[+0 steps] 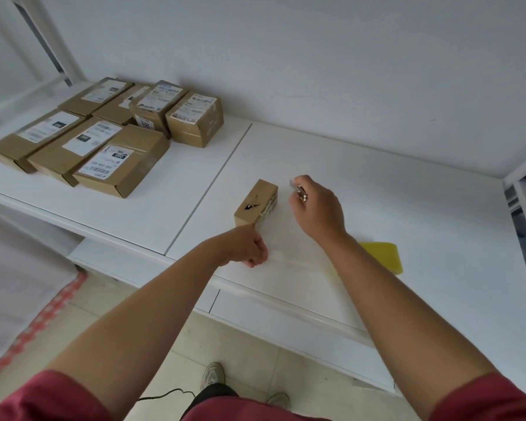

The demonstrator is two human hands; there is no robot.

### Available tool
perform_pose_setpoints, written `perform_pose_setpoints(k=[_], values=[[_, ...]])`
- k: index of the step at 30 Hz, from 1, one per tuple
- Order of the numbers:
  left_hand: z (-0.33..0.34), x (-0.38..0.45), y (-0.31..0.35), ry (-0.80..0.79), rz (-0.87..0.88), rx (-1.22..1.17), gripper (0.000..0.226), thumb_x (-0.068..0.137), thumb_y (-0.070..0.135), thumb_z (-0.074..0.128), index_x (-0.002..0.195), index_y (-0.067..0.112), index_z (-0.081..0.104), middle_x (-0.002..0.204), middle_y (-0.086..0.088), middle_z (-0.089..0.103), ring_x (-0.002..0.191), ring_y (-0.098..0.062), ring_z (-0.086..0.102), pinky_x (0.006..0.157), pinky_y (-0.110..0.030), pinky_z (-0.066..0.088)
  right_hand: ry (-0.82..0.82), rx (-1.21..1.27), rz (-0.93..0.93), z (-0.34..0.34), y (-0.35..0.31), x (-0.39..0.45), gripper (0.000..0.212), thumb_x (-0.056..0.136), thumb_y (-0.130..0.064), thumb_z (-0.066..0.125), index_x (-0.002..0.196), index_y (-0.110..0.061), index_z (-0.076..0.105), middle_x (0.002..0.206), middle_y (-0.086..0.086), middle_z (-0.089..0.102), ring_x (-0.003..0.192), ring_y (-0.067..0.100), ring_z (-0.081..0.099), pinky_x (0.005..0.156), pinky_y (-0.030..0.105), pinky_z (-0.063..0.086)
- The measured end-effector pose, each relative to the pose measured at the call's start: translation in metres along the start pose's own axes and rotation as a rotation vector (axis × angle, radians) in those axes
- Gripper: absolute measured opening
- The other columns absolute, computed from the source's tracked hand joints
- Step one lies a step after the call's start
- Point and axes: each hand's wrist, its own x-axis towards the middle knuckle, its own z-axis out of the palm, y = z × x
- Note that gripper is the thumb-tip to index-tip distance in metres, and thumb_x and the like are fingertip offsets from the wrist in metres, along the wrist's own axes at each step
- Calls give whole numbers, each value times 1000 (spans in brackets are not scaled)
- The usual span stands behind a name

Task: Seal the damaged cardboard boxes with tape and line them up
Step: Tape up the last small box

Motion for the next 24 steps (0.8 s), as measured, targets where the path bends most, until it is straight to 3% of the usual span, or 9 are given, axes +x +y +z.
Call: perform_pose_setpoints(k=[2,5,13,17,19,22,24], values=[[4,2,-2,44,-40,73,11,84,-1,61,78,6,67,73,-3,67,59,-7,62,65,-18,52,74,-35,5,13,-9,-3,25,98,-20,50,119,-12,62,102,9,66,83,34,63,65,36,48],[5,3,-5,67,-80,68,9,83,-1,61,81,5,67,75,-6,67,57,-8,61,68,-20,51,163,-14,88,22,-16,-4,24,100,-20,47,116,-10,63,107,12,60,81,35,63,61,30,40],[-18,-9,-21,108,-145,143,17,78,-6,53,84,10,54,81,-11,50,75,-21,48,72,-30,39,186,54,136,24,-17,4,22,100,-19,47,114,-9,61,109,11,58,82,32,61,65,30,40],[-31,-20,-36,103,-141,-122,17,84,-5,57,95,7,53,78,-12,58,69,-24,56,70,-30,54,248,297,222,26,-25,6,20,99,-19,50,111,-10,63,107,0,59,92,14,56,78,30,44],[-37,-25,-39,65,-129,-221,18,87,-1,57,101,10,58,74,-6,60,65,-17,55,62,-25,51,261,350,254,24,-29,6,23,98,-16,48,114,-8,62,113,2,62,100,14,56,86,28,44],[-51,-32,-41,8,-95,-171,13,89,4,59,99,12,62,77,-3,62,66,-12,55,59,-22,46,222,195,276,25,-31,3,24,97,-15,44,116,-7,54,112,6,62,99,26,57,75,29,39],[-64,-36,-41,-66,-44,-179,12,89,7,62,99,15,64,78,-1,64,68,-10,56,61,-23,47,119,-90,220,28,-28,-5,23,97,-15,43,117,-5,49,108,11,57,94,33,56,65,34,38]])
